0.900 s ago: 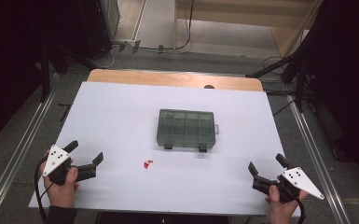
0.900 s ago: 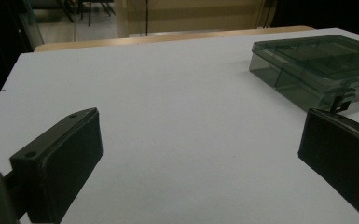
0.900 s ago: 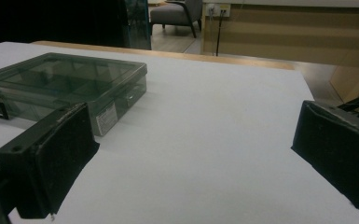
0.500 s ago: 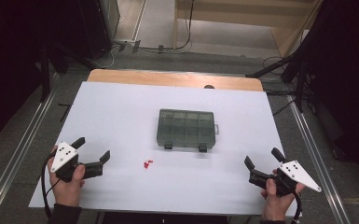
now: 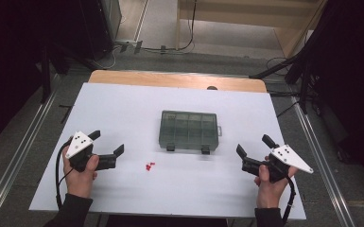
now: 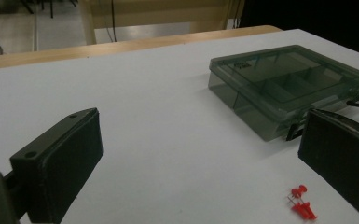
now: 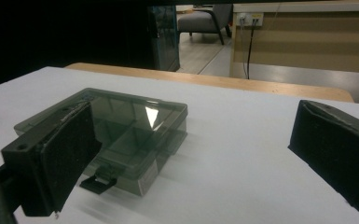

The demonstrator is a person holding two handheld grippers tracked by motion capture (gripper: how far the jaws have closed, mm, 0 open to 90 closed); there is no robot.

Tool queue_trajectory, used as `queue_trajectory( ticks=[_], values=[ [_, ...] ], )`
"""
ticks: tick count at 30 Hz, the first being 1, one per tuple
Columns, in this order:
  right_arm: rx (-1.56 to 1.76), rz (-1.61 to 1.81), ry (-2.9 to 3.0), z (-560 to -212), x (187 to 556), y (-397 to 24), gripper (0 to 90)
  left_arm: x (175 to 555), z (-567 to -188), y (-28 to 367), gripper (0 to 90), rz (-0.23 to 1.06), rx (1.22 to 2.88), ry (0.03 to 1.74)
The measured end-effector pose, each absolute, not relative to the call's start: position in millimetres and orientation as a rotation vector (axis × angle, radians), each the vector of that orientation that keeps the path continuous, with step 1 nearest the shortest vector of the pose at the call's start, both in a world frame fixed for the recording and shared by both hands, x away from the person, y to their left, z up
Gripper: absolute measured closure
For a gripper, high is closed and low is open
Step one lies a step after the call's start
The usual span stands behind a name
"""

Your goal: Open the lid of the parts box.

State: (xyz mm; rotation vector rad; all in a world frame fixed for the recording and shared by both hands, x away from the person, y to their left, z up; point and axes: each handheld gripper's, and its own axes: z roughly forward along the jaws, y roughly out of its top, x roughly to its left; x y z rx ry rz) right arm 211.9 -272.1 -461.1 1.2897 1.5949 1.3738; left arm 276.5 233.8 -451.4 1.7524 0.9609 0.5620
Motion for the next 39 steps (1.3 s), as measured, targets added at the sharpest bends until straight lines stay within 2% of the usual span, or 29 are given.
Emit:
queue_trajectory(
  ticks=[10, 12, 13, 14, 15, 19, 20, 21, 22, 24, 25, 26, 29, 31, 39],
  values=[
    [1.314, 1.41, 1.639, -452, 249, -260, 1.9, 297, -442, 207, 0.0, 0.521, 1.756, 0.926],
    [1.309, 1.418, 1.65, -451, 253, -255, 7.3, 302, -441, 199, 0.0, 0.499, 1.759, 0.914],
    [1.309, 1.418, 1.65, -451, 253, -255, 7.3, 304, -441, 195, 0.0, 0.487, 1.763, 0.907],
    [1.299, 1.408, 1.671, -452, 257, -249, 15.6, 306, -441, 191, 1.5, 0.477, 1.769, 0.903],
    [1.288, 1.393, 1.689, -454, 258, -245, 19.0, 308, -441, 186, 6.4, 0.48, 1.766, 0.905],
    [1.266, 1.375, 1.77, -460, 264, -238, 49.2, 312, -447, 169, 21.0, 0.46, 1.784, 0.903],
    [1.266, 1.375, 1.77, -460, 264, -238, 49.2, 312, -449, 165, 21.0, 0.457, 1.799, 0.896],
    [1.251, 1.392, 1.806, -463, 265, -237, 63.2, 313, -451, 162, 33.3, 0.452, 1.81, 0.887],
    [1.242, 1.373, 1.83, -464, 266, -236, 69.9, 313, -453, 159, 41.3, 0.446, 1.822, 0.887],
    [1.24, 1.351, 1.871, -467, 265, -236, 80.6, 316, -461, 152, 55.4, 0.404, 1.868, 0.886],
    [1.24, 1.351, 1.871, -467, 265, -236, 80.6, 316, -461, 152, 61.1, 0.404, 1.868, 0.886],
    [1.242, 1.338, 1.92, -469, 266, -237, 88.2, 316, -463, 150, 67.6, 0.391, 1.886, 0.884],
    [1.252, 1.327, 1.981, -472, 267, -240, 90.0, 318, -467, 150, 82.0, 0.31, 1.926, 0.879],
    [1.262, 1.305, 2.015, -475, 267, -241, 90.0, 319, -468, 149, 88.3, 0.291, 1.928, 0.882],
    [1.323, 1.21, 2.127, -490, 272, -242, 90.0, 325, -481, 144, 89.7, 0.207, 2.009, 0.907]
  ],
)
